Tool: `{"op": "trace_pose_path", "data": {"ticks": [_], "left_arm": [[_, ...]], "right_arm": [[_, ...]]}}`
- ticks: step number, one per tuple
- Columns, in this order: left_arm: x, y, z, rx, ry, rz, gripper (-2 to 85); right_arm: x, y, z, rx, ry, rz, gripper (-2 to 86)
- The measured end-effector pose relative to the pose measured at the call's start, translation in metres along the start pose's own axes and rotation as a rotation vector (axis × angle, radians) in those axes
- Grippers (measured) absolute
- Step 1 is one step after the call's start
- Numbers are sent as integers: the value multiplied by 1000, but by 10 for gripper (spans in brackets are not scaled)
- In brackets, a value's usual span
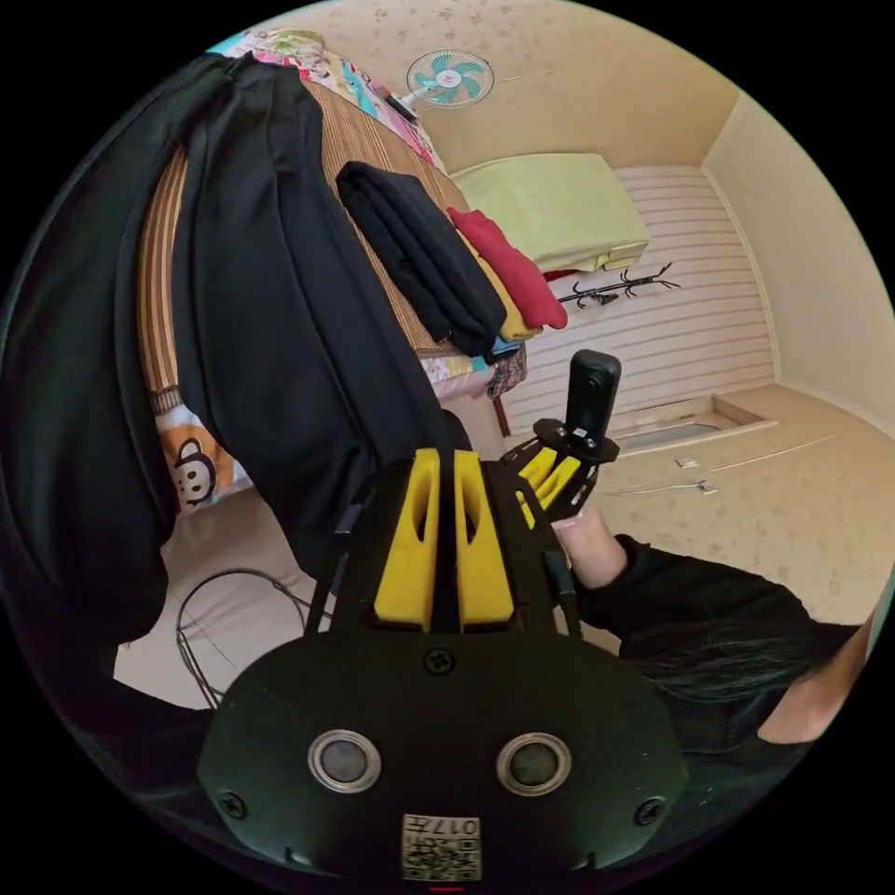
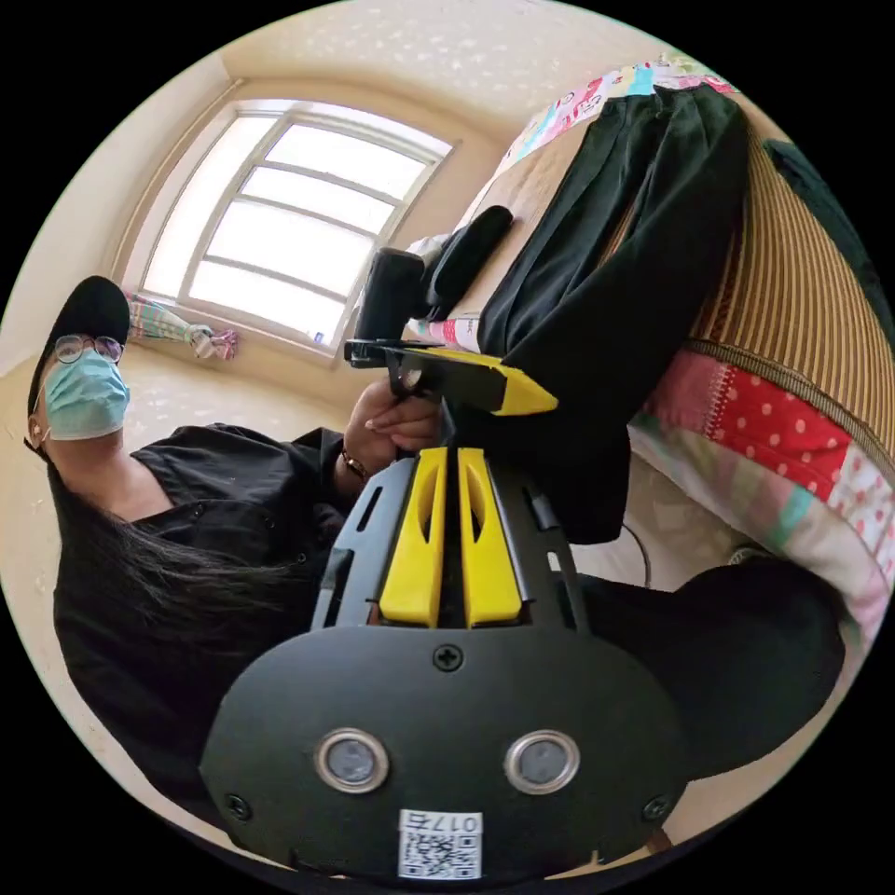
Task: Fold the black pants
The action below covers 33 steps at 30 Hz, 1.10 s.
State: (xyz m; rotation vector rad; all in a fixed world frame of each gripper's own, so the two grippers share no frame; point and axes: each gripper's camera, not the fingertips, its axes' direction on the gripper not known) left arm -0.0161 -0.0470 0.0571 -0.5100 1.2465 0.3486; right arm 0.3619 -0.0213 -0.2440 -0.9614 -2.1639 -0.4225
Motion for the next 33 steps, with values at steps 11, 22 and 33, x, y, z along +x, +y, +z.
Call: {"op": "trace_pose_path", "data": {"ticks": [11,22,33], "left_arm": [[-19,40,-36,113,-16,-32,-1],[-57,107,-111,304,46,-130,-3],[-71,196,-181,506,-367,-427,65]], "right_arm": [[188,-298,-108,291,682,279,140],[168,-438,41,573,1109,119,29],[164,-486,196,437,586,158,48]]}}
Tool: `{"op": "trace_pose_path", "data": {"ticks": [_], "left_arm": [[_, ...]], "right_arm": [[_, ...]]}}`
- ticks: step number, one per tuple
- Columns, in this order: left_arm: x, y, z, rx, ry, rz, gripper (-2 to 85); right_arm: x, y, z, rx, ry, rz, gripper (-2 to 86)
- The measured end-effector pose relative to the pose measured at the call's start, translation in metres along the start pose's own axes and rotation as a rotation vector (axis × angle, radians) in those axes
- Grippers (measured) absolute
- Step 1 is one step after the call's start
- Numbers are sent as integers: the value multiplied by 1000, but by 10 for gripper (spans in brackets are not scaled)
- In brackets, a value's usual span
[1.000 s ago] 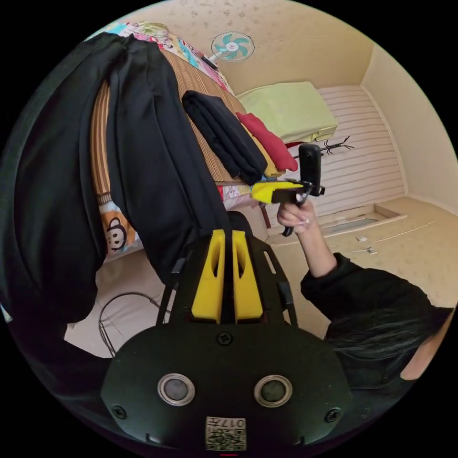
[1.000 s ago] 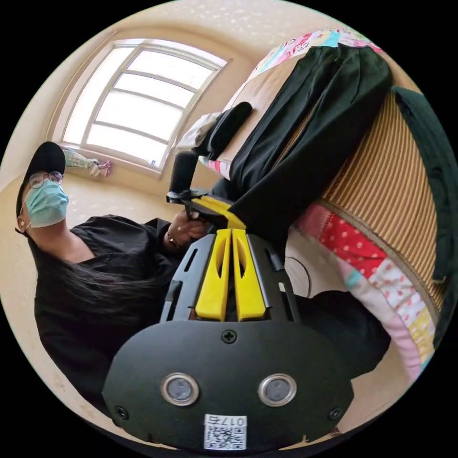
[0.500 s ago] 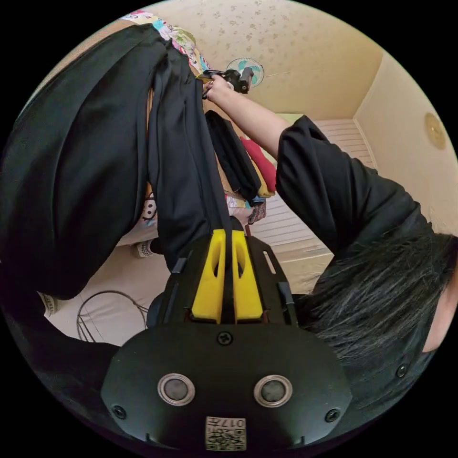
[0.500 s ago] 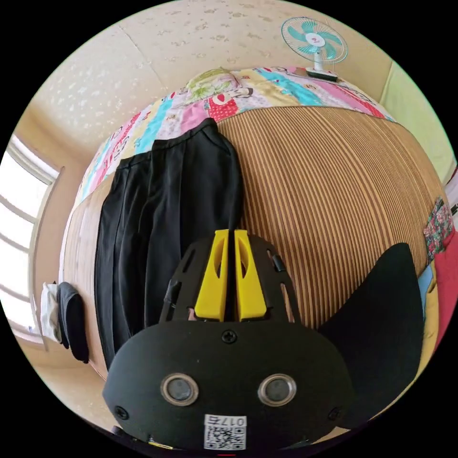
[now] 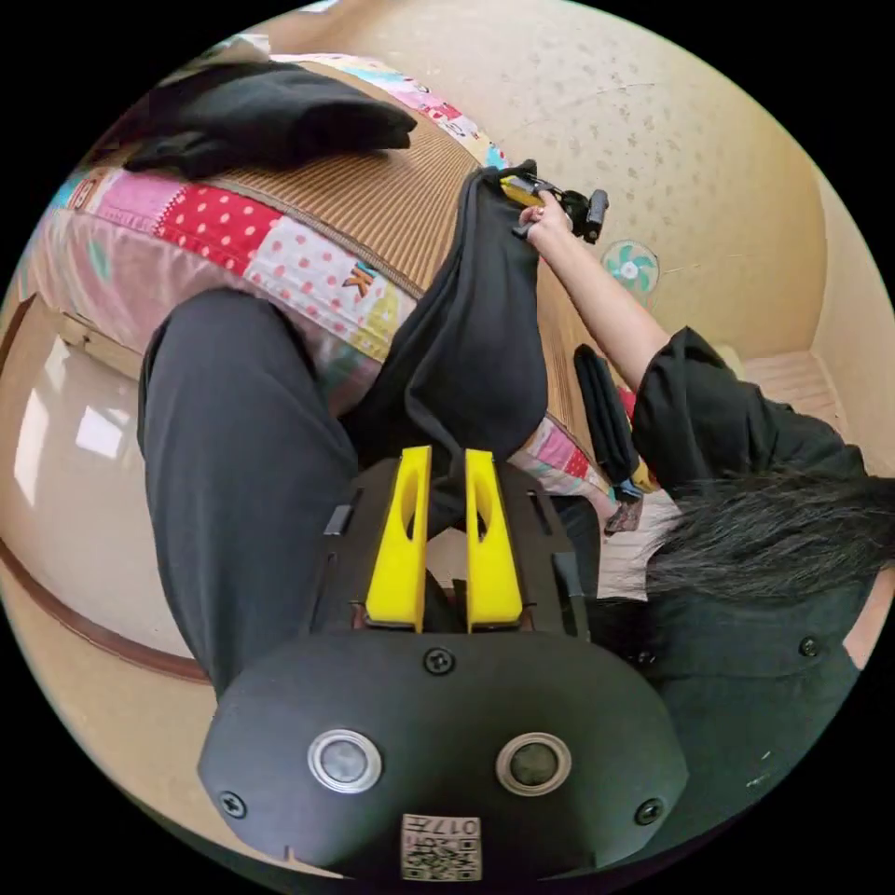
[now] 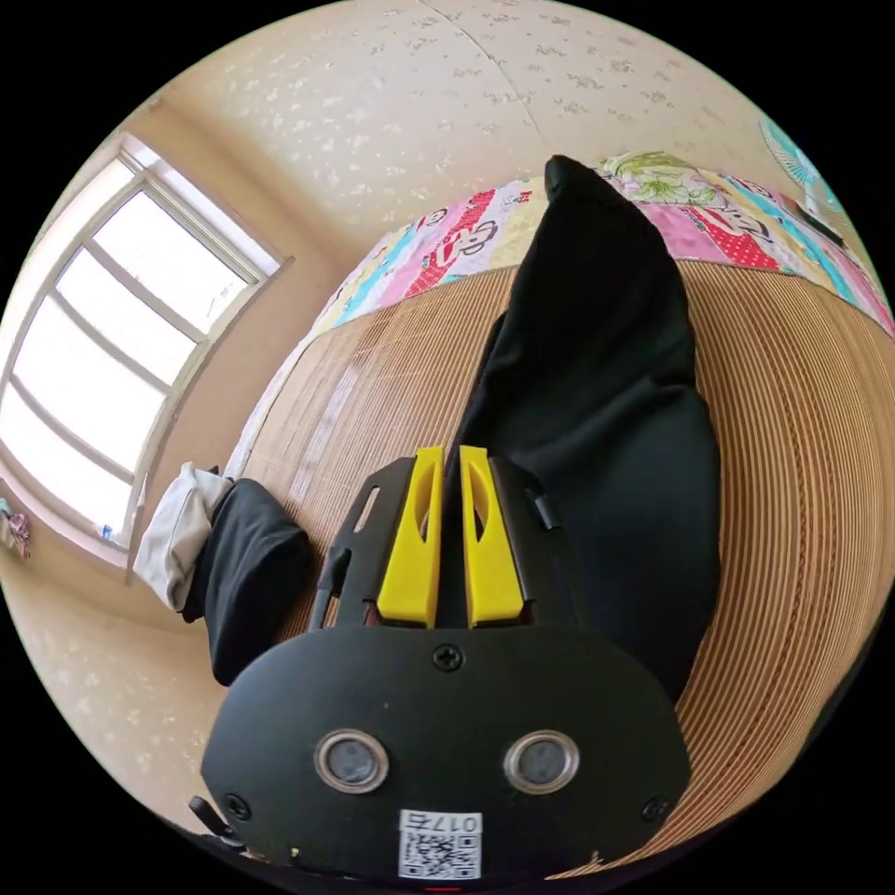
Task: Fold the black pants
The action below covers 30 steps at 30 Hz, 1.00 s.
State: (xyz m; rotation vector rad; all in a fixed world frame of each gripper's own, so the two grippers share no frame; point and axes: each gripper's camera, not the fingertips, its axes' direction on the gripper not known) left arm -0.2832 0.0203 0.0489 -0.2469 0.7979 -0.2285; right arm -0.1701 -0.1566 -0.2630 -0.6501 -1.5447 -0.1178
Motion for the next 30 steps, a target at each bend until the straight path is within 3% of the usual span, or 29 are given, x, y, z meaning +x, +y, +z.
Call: {"op": "trace_pose_path", "data": {"ticks": [3,9,14,18,21,22,24,26,30], "left_arm": [[-5,-13,-14,101,-7,47,68],[11,-84,64,-98,-64,228,92],[32,-97,111,-122,-191,268,82],[52,-81,96,-115,-164,322,24],[50,-58,61,41,-54,372,3],[43,-53,60,78,-125,339,1],[28,-53,77,35,-227,273,3],[17,-58,90,-40,-201,219,9],[25,-60,82,102,-135,251,69]], "right_arm": [[5,59,-50,-2,-88,-122,63],[57,221,-140,-78,-26,-123,83],[61,335,-167,-101,-22,-111,100],[61,363,-188,-61,-105,-47,108],[64,370,-200,-38,-190,-36,116],[65,370,-199,-50,-175,-43,117],[68,367,-204,-36,-172,-35,117],[69,358,-210,-48,-204,-25,122],[64,346,-213,-79,-214,-38,127]]}}
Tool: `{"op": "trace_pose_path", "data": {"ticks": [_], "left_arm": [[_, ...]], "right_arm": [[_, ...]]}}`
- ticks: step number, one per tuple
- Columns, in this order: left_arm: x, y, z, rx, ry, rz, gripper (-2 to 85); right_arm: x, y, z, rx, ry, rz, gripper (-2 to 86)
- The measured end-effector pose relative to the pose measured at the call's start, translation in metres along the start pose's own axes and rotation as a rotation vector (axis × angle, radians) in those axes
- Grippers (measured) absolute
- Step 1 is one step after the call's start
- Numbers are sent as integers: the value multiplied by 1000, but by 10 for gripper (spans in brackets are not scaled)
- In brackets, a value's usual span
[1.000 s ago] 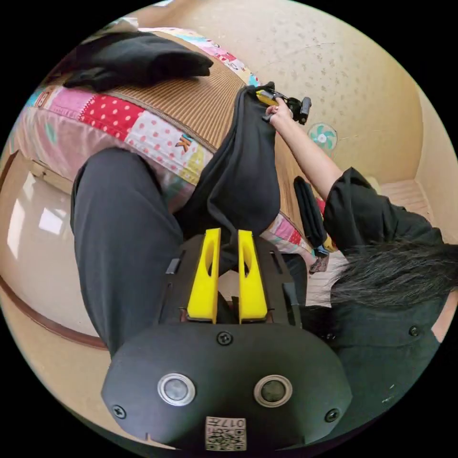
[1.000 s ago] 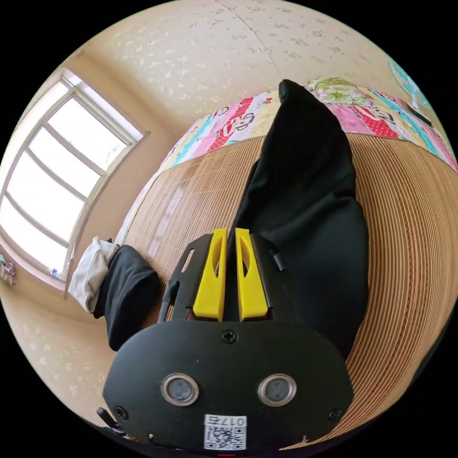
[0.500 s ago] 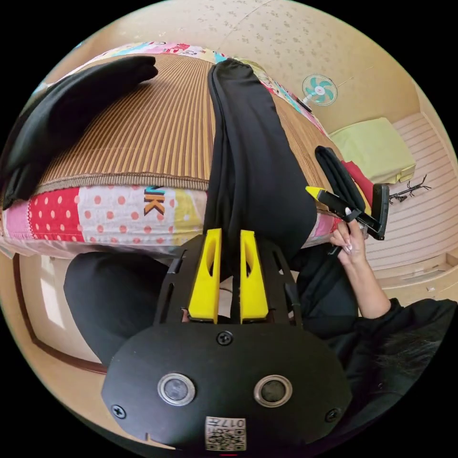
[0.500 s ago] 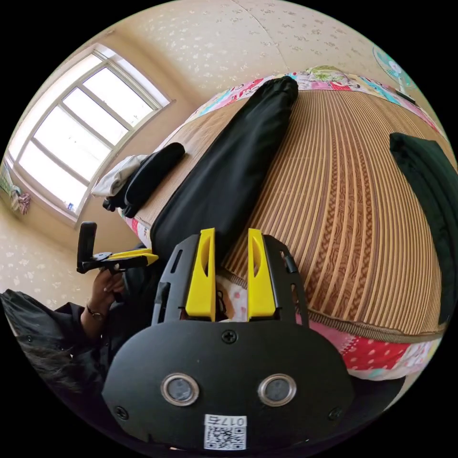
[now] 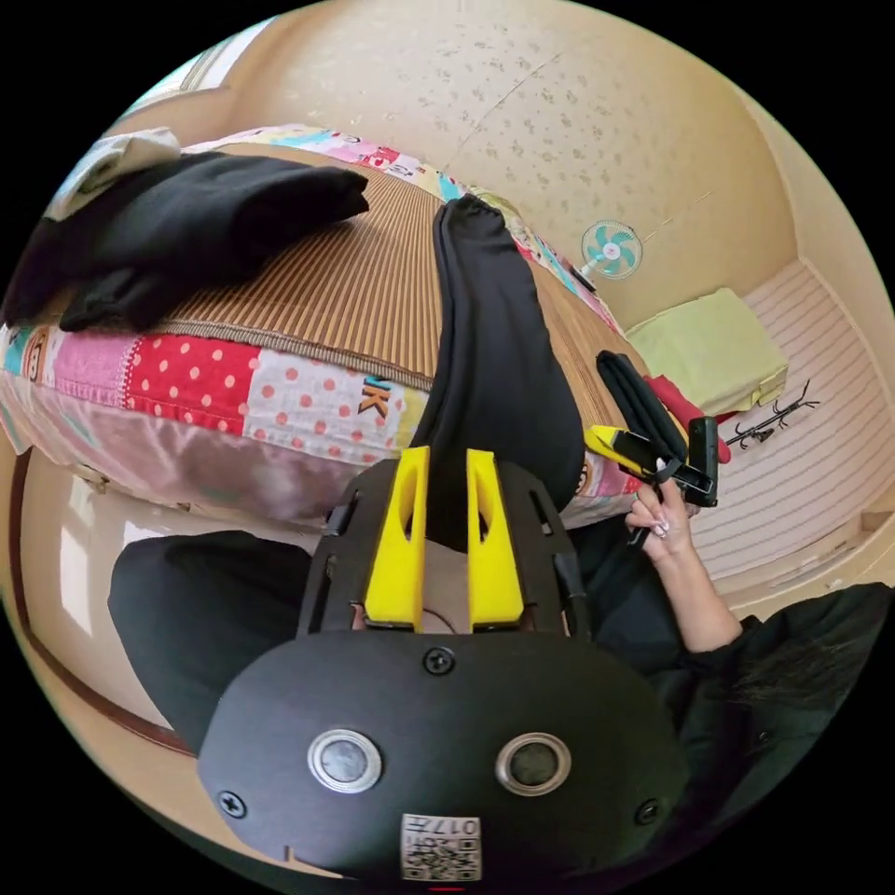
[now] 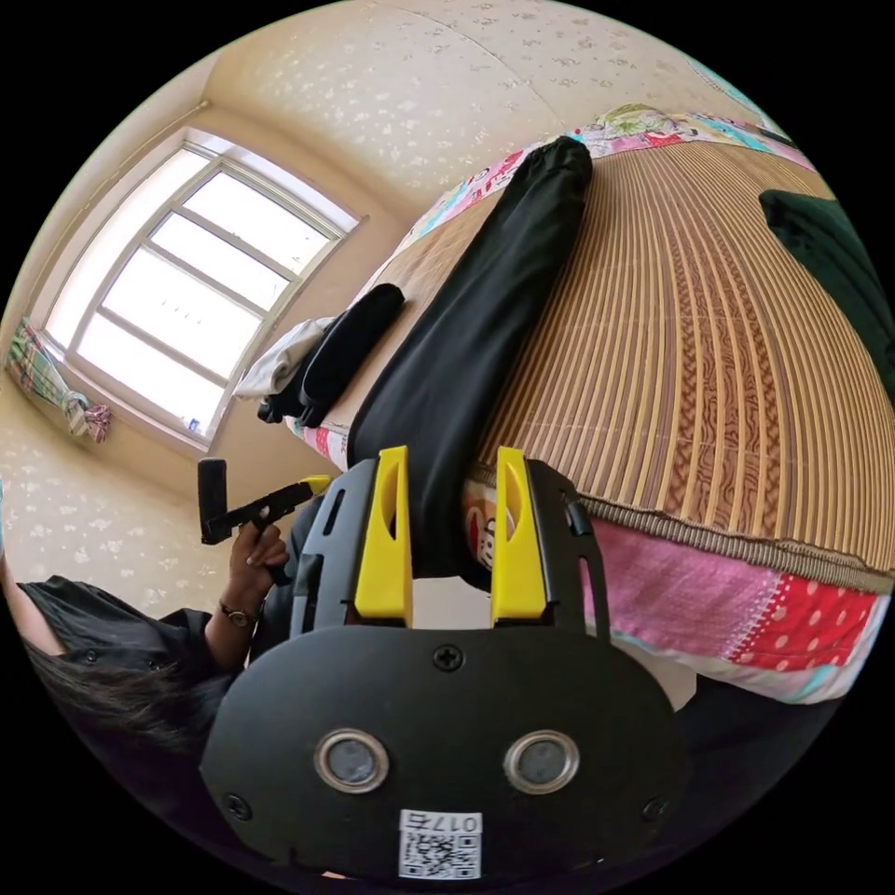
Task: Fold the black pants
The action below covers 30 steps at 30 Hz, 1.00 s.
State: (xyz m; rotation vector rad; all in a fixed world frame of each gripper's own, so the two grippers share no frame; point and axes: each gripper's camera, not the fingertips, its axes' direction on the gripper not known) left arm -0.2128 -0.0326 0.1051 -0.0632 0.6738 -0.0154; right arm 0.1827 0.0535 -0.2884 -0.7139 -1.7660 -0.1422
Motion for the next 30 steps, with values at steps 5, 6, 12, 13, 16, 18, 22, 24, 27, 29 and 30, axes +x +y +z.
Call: {"op": "trace_pose_path", "data": {"ticks": [5,6,12,13,16,18,22,24,27,29,30], "left_arm": [[12,-25,40,-108,-75,50,106],[13,-25,42,-94,-89,43,104],[30,-15,58,-165,-99,125,48],[35,-13,53,-195,-108,156,45],[32,-1,29,-154,-72,99,33],[26,-3,3,-32,-48,55,39],[5,-47,-25,171,115,10,117],[-1,-80,-8,134,154,14,144],[-5,-127,42,-46,171,35,163],[-9,-139,68,-146,134,17,151],[-7,-139,67,-142,133,26,140]], "right_arm": [[0,-17,-5,-40,-112,-12,116],[2,-18,-7,-28,-123,-3,113],[11,-32,-24,-73,-139,22,46],[13,-30,-36,-96,-167,20,43],[15,-16,-69,-111,-200,17,44],[18,-16,-86,-123,-172,39,52],[32,-45,-128,25,-233,53,108],[45,-66,-122,-7,-247,91,128],[54,-88,-97,-66,-332,134,130],[41,-93,-78,-117,-400,132,125],[36,-92,-76,-115,-403,129,121]]}}
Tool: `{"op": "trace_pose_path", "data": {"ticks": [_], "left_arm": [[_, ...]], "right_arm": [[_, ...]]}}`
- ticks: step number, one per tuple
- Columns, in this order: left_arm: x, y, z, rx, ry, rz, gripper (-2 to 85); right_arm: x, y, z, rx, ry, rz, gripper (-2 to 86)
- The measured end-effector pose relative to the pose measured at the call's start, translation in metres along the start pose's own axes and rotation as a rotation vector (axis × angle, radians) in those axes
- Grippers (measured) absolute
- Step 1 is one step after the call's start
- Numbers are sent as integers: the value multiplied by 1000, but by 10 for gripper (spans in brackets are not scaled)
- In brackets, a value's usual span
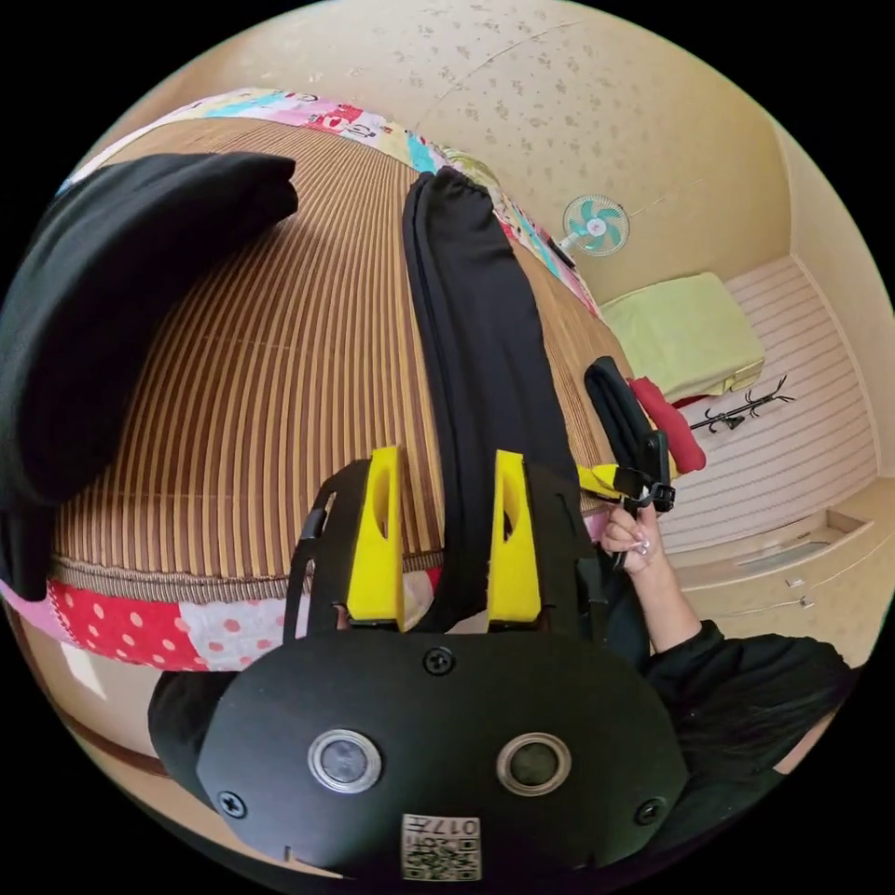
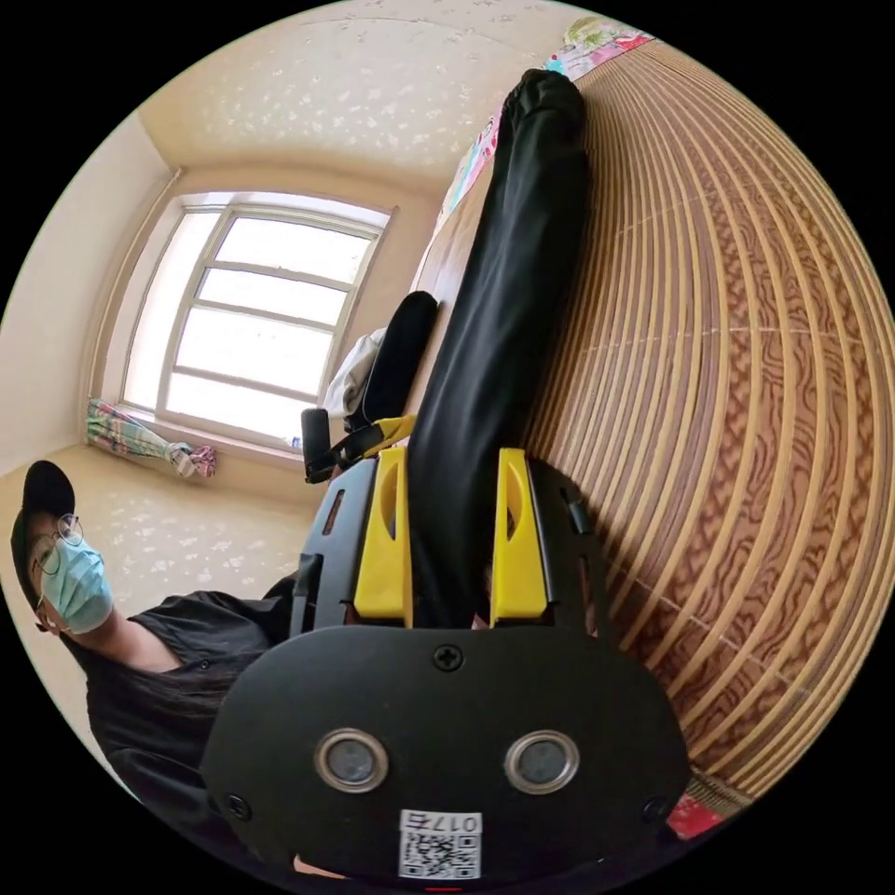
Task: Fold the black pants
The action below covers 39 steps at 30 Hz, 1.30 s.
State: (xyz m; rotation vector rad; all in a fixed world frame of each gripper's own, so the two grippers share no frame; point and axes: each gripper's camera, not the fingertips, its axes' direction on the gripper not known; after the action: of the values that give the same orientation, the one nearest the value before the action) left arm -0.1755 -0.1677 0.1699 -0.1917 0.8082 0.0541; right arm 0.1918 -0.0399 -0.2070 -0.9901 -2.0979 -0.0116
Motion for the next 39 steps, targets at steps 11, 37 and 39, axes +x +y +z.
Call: {"op": "trace_pose_path", "data": {"ticks": [11,37,39], "left_arm": [[55,44,-83,19,478,145,43],[330,-153,-278,540,184,464,46],[316,-162,-248,491,131,445,47]], "right_arm": [[-132,62,-69,92,-163,-247,31],[-403,-143,-219,408,-69,-498,21],[-391,-150,-208,405,30,-495,21]]}}
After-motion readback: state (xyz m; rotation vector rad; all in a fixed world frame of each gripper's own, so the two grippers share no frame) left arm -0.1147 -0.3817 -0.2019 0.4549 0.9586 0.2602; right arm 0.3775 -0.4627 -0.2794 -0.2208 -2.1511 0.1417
